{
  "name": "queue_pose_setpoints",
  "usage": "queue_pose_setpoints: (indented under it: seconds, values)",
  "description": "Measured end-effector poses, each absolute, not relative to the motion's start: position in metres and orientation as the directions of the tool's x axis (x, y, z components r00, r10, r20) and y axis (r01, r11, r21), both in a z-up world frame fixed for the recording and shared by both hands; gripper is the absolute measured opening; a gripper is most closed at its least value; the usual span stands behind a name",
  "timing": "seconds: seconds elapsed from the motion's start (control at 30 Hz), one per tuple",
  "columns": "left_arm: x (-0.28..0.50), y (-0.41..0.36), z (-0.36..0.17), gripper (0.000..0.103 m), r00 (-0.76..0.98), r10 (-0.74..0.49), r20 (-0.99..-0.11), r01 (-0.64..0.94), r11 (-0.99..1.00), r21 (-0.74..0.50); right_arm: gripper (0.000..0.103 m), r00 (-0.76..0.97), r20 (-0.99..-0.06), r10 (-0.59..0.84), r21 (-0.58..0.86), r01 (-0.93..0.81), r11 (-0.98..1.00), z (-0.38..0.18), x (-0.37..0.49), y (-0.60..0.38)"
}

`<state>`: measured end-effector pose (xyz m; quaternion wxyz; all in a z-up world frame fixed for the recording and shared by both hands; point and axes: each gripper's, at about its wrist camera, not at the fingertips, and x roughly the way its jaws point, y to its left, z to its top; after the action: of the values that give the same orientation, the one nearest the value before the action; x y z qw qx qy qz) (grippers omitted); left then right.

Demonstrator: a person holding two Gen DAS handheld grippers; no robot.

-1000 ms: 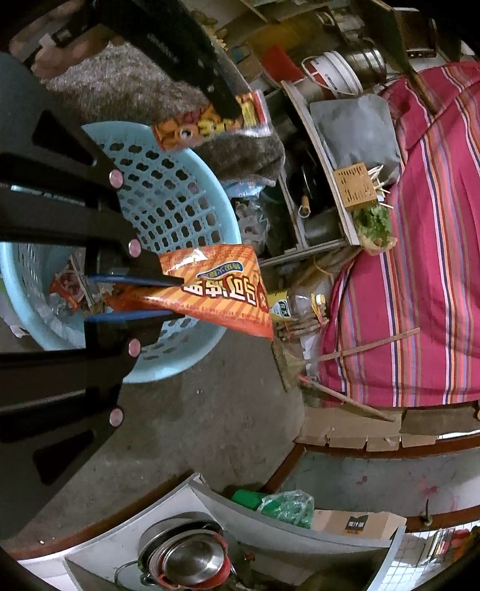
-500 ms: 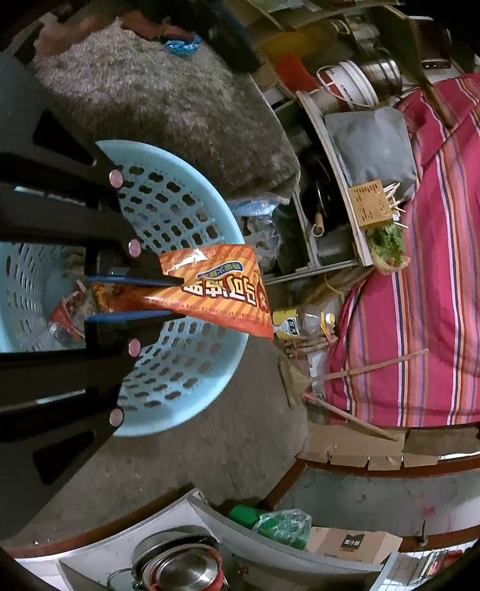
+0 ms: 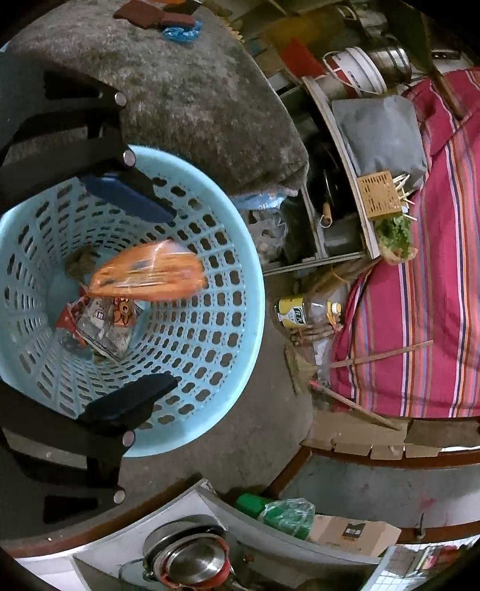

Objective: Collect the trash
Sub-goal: 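Open the left tool dropping the package while the right tool drops the orange bag, then return the left tool to the table and grasp the clear printed snack wrapper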

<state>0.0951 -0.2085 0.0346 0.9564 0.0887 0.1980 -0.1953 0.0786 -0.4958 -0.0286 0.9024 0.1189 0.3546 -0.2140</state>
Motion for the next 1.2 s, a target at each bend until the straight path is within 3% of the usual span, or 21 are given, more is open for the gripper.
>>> queue_pose_setpoints:
  seconds: [0.2,0.37,0.67,0.93,1.07,1.13,1.2]
  values:
    - [0.103,-0.148,0.025,0.097,0.855,-0.273,-0.441,0.357,0.926,0.118,0.094,0.694,-0.635,-0.339,0.004,0.442,0.897,-0.008,0.092,-0.447]
    - [0.131,-0.083,0.020,0.098,0.879,-0.162,-0.449,0.226,0.970,0.092,0.096,0.744,-0.592,-0.309,0.004,0.386,0.923,0.006,0.111,-0.395]
    - [0.179,0.026,-0.008,0.097,0.844,0.001,-0.537,0.027,0.999,0.046,0.096,0.708,-0.670,-0.223,0.021,0.318,0.948,-0.009,0.159,-0.318]
    - [0.211,0.061,-0.039,0.097,0.796,0.001,-0.605,0.020,0.999,0.028,0.099,0.723,-0.664,-0.190,0.043,0.291,0.956,-0.015,0.179,-0.273]
    - [0.224,0.057,-0.050,0.097,0.779,-0.005,-0.627,0.051,0.997,0.054,0.099,0.774,-0.613,-0.160,0.069,0.254,0.965,-0.015,0.181,-0.258]
    - [0.230,0.057,-0.052,0.094,0.773,-0.013,-0.634,0.062,0.997,0.056,0.099,0.756,-0.626,-0.191,0.006,0.249,0.968,-0.015,0.187,-0.246]
    - [0.234,0.057,-0.053,0.077,0.764,-0.039,-0.643,0.084,0.996,0.039,0.099,0.723,-0.658,-0.208,-0.058,0.226,0.972,-0.016,0.194,-0.234]
